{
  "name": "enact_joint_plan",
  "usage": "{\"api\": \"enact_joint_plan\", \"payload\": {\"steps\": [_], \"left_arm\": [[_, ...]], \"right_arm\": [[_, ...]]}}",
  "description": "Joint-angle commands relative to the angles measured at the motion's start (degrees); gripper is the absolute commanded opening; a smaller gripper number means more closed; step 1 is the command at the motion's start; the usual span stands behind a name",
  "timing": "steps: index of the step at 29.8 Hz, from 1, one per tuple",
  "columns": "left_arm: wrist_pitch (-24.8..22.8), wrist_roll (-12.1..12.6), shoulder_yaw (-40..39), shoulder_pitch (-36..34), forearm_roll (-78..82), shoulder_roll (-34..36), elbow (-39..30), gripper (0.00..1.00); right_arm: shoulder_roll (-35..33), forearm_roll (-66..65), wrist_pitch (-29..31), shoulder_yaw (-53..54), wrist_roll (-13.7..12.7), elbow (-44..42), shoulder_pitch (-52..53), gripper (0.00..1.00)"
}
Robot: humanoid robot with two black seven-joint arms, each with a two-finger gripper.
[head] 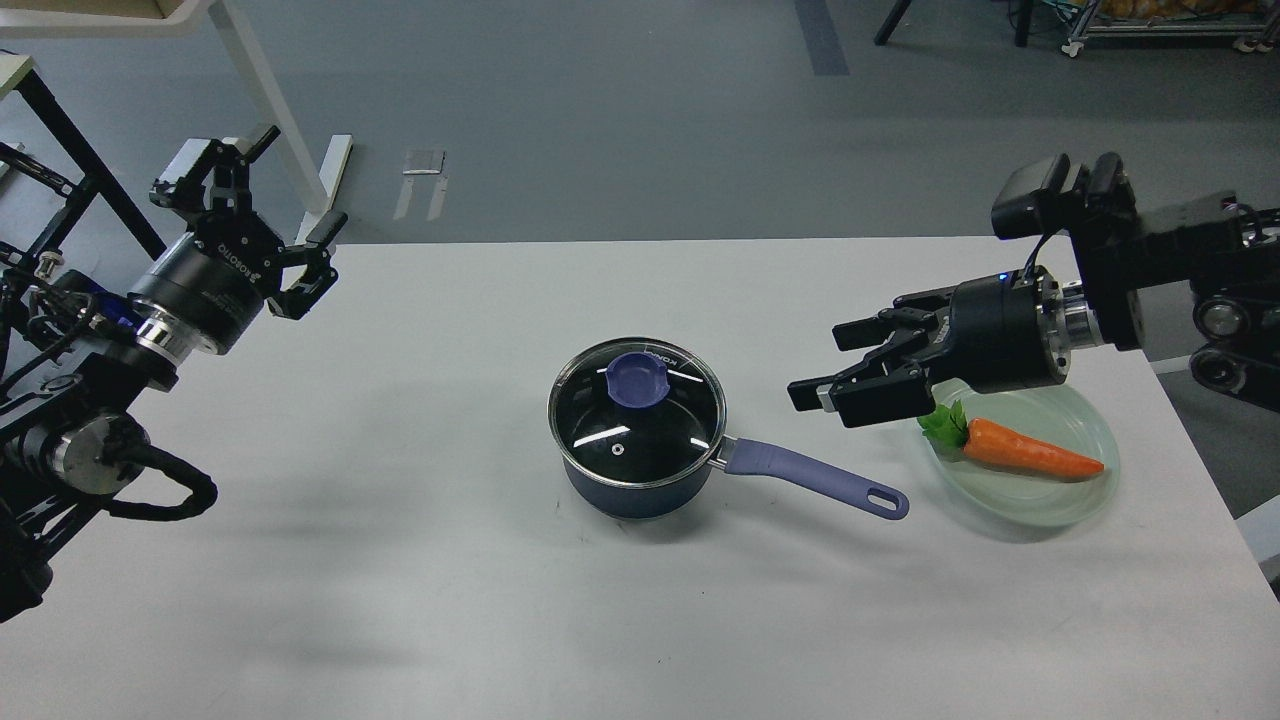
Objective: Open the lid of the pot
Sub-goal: 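Lower the right gripper onto the purple handle and close it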
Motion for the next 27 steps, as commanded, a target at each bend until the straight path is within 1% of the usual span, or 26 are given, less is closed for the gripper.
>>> {"api": "enact_joint_plan", "payload": {"steps": [1,5,7,9,12,20,27], "left_arm": [[-0.47,0.09,-0.01,-0.66,2.1,0.49,-0.69,0.99],[-0.29,0.09,0.0,-1.46,2.1,0.4,-1.22,0.99],[-0.12,0.09,0.08,-1.46,2.1,0.32,-1.57,0.99],[-0.03,0.09,0.17,-1.46,2.1,0.32,-1.93,0.99],[-0.03,0.09,0.17,-1.46,2.1,0.32,-2.01,0.99],[-0.21,0.09,0.08,-1.46,2.1,0.49,-2.02,0.99],[0.06,0.09,0.08,-1.54,2.1,0.14,-2.1,0.99]], "right_arm": [[2.65,-7.5,-1.58,-4.15,-0.01,-0.06,1.66,0.99],[5.2,-9.36,-1.67,-6.87,-0.01,-1.54,1.48,0.99],[7.04,-9.18,-1.85,-8.19,-0.01,-4.17,0.78,0.99],[8.89,-8.92,-3.25,-8.55,-0.01,-6.73,-0.71,0.99],[10.74,-8.83,-4.14,-8.81,-0.01,-8.76,-1.86,0.99],[11.89,-8.39,-4.31,-9.95,-0.01,-9.29,-4.58,0.98],[11.89,-8.48,-4.75,-11.62,-0.01,-9.29,-4.93,0.93]]}}
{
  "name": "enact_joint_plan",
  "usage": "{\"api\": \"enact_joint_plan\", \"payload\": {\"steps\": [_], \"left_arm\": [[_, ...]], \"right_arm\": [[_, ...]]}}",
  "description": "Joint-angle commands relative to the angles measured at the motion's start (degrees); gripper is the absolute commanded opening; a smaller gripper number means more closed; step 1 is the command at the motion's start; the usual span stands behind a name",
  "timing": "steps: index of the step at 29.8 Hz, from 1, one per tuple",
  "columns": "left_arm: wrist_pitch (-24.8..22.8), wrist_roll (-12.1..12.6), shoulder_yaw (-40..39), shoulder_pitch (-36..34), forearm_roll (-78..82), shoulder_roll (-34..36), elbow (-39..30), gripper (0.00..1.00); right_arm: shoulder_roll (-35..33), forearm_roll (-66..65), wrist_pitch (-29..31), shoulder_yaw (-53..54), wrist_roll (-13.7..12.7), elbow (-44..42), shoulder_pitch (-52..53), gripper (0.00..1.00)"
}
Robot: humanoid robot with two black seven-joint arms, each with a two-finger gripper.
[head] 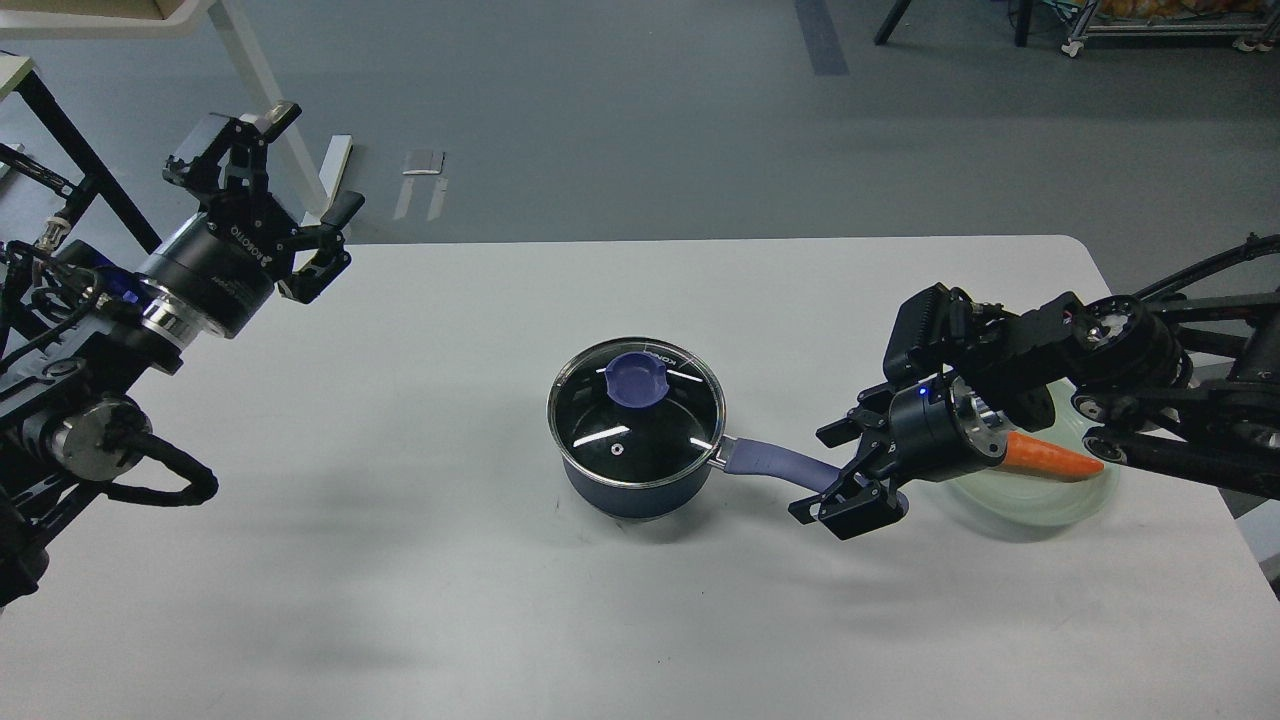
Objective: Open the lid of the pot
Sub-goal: 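Lower the right gripper onto the purple handle and close it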
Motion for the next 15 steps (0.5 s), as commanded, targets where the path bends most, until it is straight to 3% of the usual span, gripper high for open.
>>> {"api": "enact_joint_plan", "payload": {"steps": [1,5,15], "left_arm": [[0.07,0.0,0.03,-0.09,0.0,-0.07,-0.25,0.99],[0.16,0.0,0.03,-0.17,0.0,-0.07,-0.34,0.99],[0.16,0.0,0.03,-0.17,0.0,0.02,-0.43,0.99]], "right_arm": [[0.0,-0.04,-0.66,-1.3,0.0,-0.06,-0.15,0.93],[0.18,-0.13,-0.84,-1.48,0.0,-0.5,-0.67,0.87],[1.67,-0.13,-0.84,-1.57,0.0,-1.9,-0.85,0.58]]}}
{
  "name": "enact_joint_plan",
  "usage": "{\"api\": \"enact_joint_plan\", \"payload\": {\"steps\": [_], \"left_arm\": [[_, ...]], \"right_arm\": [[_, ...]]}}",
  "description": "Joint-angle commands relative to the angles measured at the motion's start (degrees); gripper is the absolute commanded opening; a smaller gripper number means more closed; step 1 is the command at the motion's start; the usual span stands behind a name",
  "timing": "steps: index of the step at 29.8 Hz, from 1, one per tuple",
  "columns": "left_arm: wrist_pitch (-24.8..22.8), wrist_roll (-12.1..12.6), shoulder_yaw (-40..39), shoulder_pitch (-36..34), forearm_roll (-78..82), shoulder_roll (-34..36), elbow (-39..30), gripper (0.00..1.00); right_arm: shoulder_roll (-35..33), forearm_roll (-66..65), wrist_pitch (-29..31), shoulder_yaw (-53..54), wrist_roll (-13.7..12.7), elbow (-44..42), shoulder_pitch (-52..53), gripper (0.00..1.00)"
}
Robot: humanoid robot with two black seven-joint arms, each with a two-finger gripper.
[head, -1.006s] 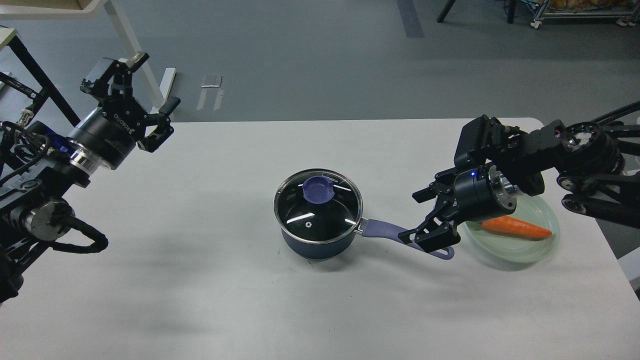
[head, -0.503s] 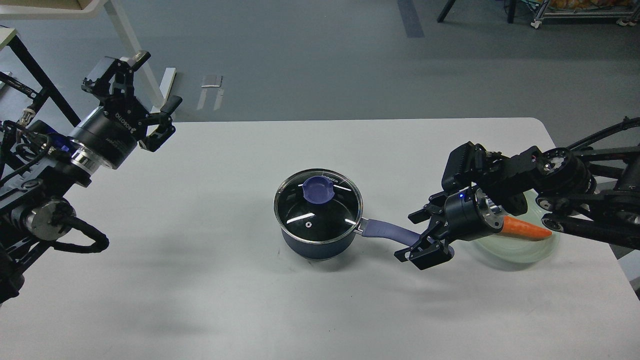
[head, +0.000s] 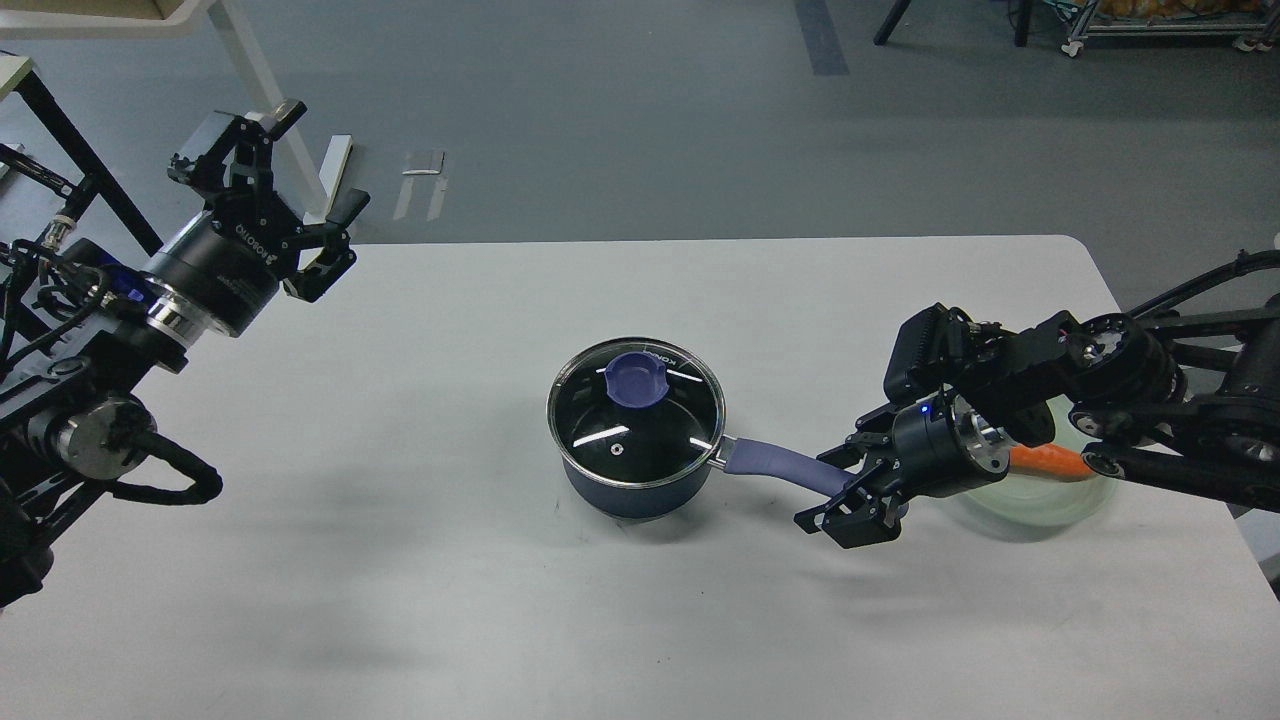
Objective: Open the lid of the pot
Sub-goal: 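Lower the right gripper onto the purple handle and close it, then reach the left gripper over the pot toward the blue lid knob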
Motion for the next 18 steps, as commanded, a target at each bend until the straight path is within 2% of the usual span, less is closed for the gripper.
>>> {"api": "enact_joint_plan", "payload": {"steps": [1,4,8,12,18], "left_arm": [[0.0,0.0,0.0,-0.01,0.0,0.08,0.0,0.99],[-0.09,0.0,0.09,-0.1,0.0,0.08,0.0,0.99],[0.0,0.0,0.26,-0.1,0.09,-0.01,0.0,0.99],[0.0,0.0,0.35,-0.8,0.52,-0.09,0.0,0.99],[0.0,0.09,0.26,-0.98,3.24,-0.18,0.0,0.99]], "right_arm": [[0.22,0.0,0.0,0.0,0.0,-0.6,-0.01,0.56],[0.22,0.0,0.0,0.0,0.0,-0.69,-0.01,0.48],[0.22,0.0,0.0,0.0,0.0,-0.69,0.26,0.45],[0.22,0.0,0.0,0.0,0.0,-0.69,0.7,0.35],[0.74,0.0,0.0,0.0,0.0,-0.69,1.66,0.32]]}}
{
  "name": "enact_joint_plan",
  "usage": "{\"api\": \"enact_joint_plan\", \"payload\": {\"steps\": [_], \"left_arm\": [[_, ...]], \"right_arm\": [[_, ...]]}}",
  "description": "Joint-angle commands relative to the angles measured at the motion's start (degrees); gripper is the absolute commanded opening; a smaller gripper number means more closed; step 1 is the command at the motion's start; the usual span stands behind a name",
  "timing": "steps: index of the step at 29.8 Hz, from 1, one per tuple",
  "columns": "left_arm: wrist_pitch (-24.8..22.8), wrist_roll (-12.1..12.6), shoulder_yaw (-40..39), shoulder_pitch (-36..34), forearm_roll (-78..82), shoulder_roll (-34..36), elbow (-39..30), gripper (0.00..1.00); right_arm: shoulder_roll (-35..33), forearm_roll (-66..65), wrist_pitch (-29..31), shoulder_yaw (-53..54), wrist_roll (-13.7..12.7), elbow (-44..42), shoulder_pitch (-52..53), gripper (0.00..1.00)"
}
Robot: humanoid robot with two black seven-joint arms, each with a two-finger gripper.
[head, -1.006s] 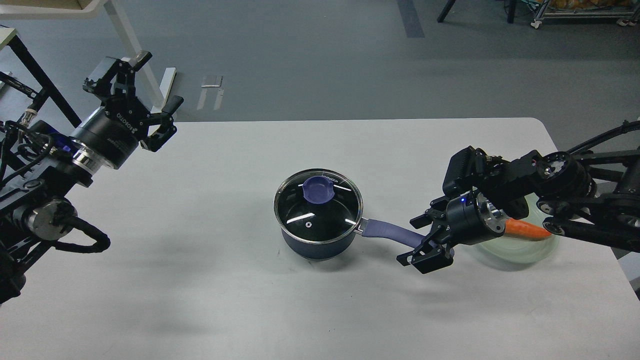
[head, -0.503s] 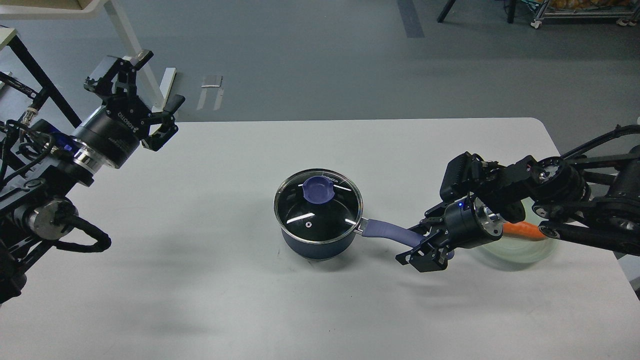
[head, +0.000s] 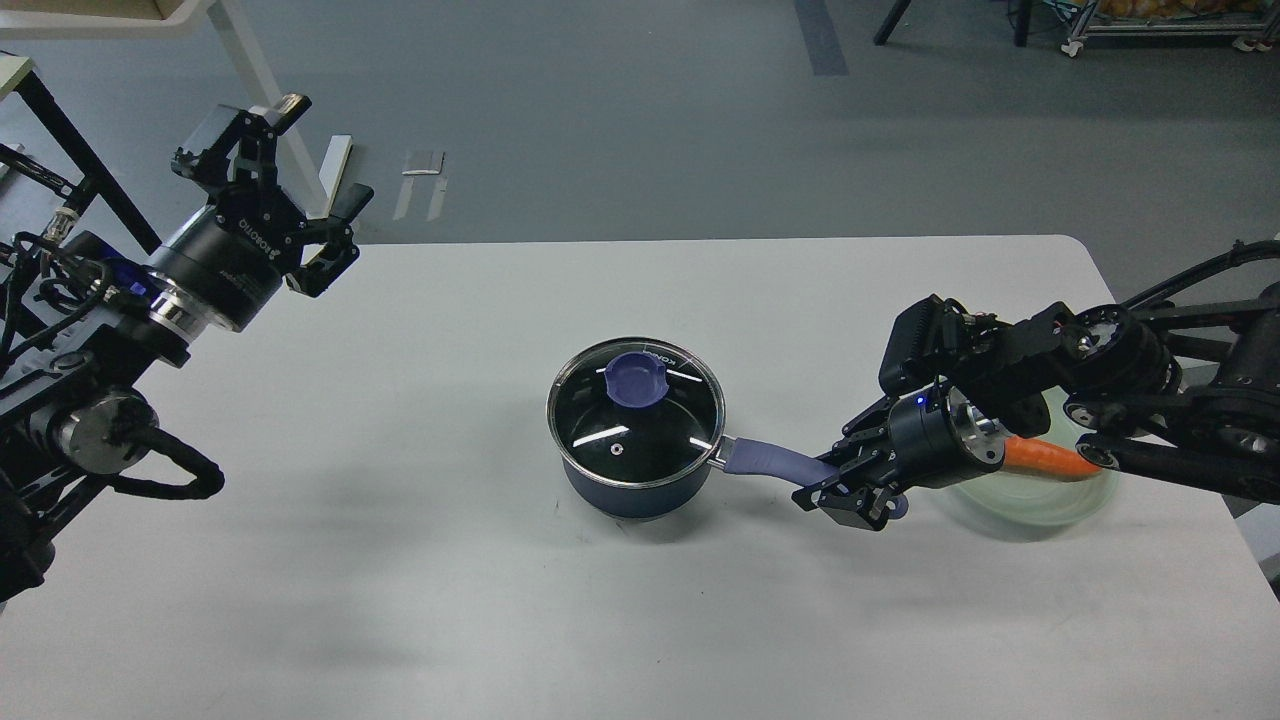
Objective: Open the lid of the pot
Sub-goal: 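Reach the left gripper over the pot toward the blue lid knob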
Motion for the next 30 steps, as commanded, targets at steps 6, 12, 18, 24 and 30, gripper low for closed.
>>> {"api": "enact_joint_plan", "payload": {"steps": [6,12,18,24,30], "left_arm": [[-0.61,0.04,-0.18,-1.34,11.08,-1.25,-0.17,0.99],[-0.35,0.12,-0.09,-2.66,17.83,-1.69,-1.22,0.99],[0.18,-0.37,-0.09,-6.78,46.21,-5.29,-6.58,0.99],[0.79,-0.37,1.92,-12.49,71.96,-11.61,-8.61,0.99],[13.59,-0.37,18.07,-18.99,88.76,-13.65,-7.47,0.99]], "right_arm": [[0.4,-0.08,0.0,0.01,0.0,-0.17,0.51,0.27],[0.4,-0.08,0.0,-0.08,0.0,-0.35,0.51,0.26],[1.01,-0.08,0.0,-0.08,0.0,-0.52,0.42,0.26],[1.8,-0.08,0.0,-0.08,0.0,-1.49,0.33,0.26],[1.98,0.0,0.0,-0.08,0.0,-1.49,0.24,0.27]]}}
